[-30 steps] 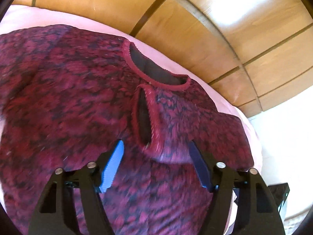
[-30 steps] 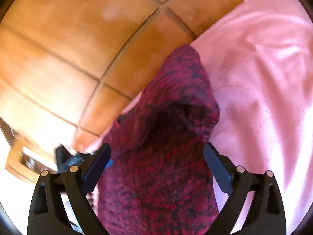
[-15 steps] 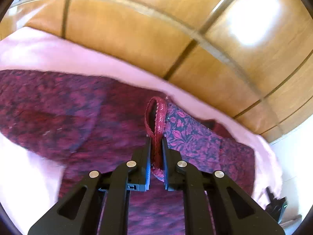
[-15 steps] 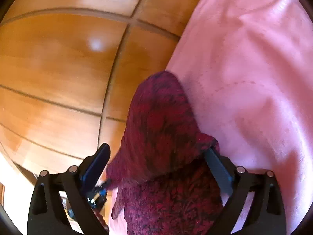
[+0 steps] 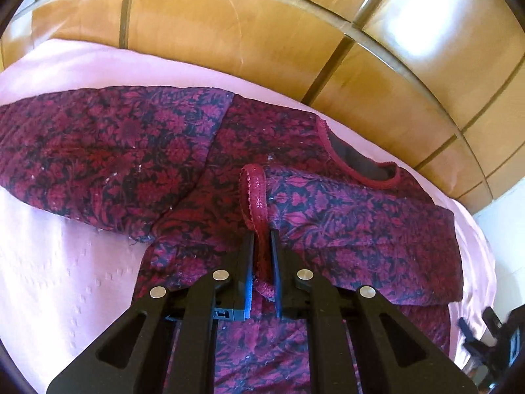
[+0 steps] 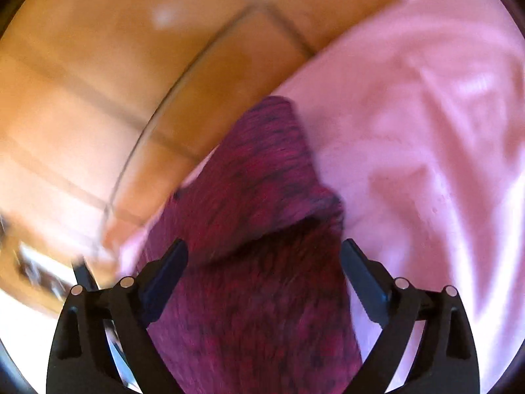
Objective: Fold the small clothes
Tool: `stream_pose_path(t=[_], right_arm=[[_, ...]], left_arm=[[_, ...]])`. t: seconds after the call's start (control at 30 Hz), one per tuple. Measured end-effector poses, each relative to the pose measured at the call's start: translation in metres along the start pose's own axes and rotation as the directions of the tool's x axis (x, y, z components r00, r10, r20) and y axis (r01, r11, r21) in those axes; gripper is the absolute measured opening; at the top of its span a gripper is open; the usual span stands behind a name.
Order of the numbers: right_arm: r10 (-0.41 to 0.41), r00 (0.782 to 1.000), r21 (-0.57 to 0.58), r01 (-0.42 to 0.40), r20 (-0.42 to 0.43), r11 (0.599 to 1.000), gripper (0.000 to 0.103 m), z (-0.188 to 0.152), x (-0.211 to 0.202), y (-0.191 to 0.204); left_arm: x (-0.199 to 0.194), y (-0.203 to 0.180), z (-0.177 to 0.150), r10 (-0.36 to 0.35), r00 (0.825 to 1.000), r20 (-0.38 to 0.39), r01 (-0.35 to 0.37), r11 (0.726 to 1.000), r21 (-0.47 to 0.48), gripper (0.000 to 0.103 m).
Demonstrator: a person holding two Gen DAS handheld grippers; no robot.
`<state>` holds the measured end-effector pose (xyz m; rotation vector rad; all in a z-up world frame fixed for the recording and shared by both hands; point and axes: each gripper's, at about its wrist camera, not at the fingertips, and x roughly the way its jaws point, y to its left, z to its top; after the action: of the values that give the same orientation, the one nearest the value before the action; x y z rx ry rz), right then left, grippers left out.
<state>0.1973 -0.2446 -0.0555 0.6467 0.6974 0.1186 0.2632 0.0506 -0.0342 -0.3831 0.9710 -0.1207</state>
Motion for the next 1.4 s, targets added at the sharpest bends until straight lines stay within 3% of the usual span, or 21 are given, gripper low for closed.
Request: stream_pose_path(t=[0.13, 0.2, 0.33, 0.4, 0.43, 0.5, 0.6, 0.63, 0.73, 0.83, 0.9, 1.0, 1.07, 1.27, 1.33, 1.4], right_arm=[[0.006, 1.000, -0.133, -0.002, 0.030, 0.991, 0.090, 0.012, 0.007, 0.038], [-0.037, 0.999, -0.178, 0.037, 0.006, 0.983, 0.083, 0.026, 0.038, 0.050], [-0.154, 0.984, -0.168, 0.138, -0.085, 0.976, 0.069, 0.043, 0.102, 0.036], [-0.182, 0.982, -0.169, 0.171, -0.052, 0.971, 0.065, 0.046, 0.113, 0.030], [-0.193, 0.981, -0.176, 0.185, -0.033, 0.967, 0.066, 0.044, 0.115, 0.031], [-0.224, 0.974, -0.234, 0.215, -0.013, 0.948, 0.078, 0.033, 0.116, 0.041], [-0.344, 0.936, -0.447, 0.336, 0.066, 0.829, 0.083, 0.002, 0.122, 0.068], [-0.354, 0.933, -0.459, 0.346, 0.072, 0.818, 0.083, 0.000, 0.122, 0.070], [-0.337, 0.941, -0.412, 0.316, 0.023, 0.854, 0.083, 0.016, 0.115, 0.068], [-0.283, 0.953, -0.404, 0.301, 0.106, 0.864, 0.082, 0.037, 0.100, 0.080], [-0.321, 0.942, -0.406, 0.333, 0.101, 0.851, 0.083, 0.047, 0.110, 0.080], [-0.390, 0.921, -0.349, 0.365, -0.003, 0.863, 0.084, 0.056, 0.146, 0.049], [-0.370, 0.928, -0.361, 0.357, 0.035, 0.861, 0.086, 0.047, 0.149, 0.041], [-0.428, 0.902, -0.402, 0.416, 0.065, 0.815, 0.088, 0.041, 0.145, 0.056], [-0.453, 0.888, -0.416, 0.441, 0.074, 0.795, 0.092, 0.040, 0.137, 0.066], [-0.430, 0.897, -0.405, 0.433, 0.103, 0.805, 0.095, 0.033, 0.122, 0.076]], left_arm=[[-0.001, -0.001, -0.007, 0.001, 1.000, 0.002, -0.001, 1.000, 0.011, 0.009], [-0.002, -0.006, -0.004, -0.002, 1.000, 0.009, 0.001, 1.000, 0.016, 0.009], [-0.012, -0.012, 0.004, 0.031, 0.998, 0.062, -0.033, 0.999, 0.041, 0.009], [-0.012, -0.010, 0.007, 0.032, 0.998, 0.061, -0.034, 0.999, 0.036, 0.009], [-0.008, -0.010, 0.006, 0.045, 0.998, 0.052, -0.047, 0.998, 0.037, 0.009], [0.003, -0.011, 0.000, 0.083, 0.996, 0.027, -0.084, 0.995, 0.061, 0.009], [0.017, -0.013, -0.013, 0.114, 0.993, 0.043, -0.118, 0.987, 0.109, 0.009], [0.015, -0.014, -0.012, 0.117, 0.992, 0.046, -0.121, 0.986, 0.115, 0.009], [0.010, -0.011, -0.004, 0.092, 0.995, 0.031, -0.094, 0.993, 0.073, 0.009], [0.013, -0.013, -0.005, 0.109, 0.993, 0.035, -0.112, 0.989, 0.094, 0.009], [0.015, -0.016, -0.007, 0.118, 0.992, 0.039, -0.121, 0.987, 0.102, 0.009], [0.017, -0.013, -0.007, 0.104, 0.994, 0.041, -0.107, 0.989, 0.098, 0.011], [0.018, -0.009, -0.008, 0.090, 0.995, 0.044, -0.094, 0.991, 0.097, 0.011], [0.015, -0.002, -0.008, 0.063, 0.997, 0.045, -0.065, 0.996, 0.058, 0.013], [0.005, 0.002, -0.009, 0.067, 0.997, 0.047, -0.069, 0.996, 0.049, 0.022], [-0.007, 0.008, -0.012, 0.068, 0.996, 0.063, -0.071, 0.997, 0.041, 0.035]])
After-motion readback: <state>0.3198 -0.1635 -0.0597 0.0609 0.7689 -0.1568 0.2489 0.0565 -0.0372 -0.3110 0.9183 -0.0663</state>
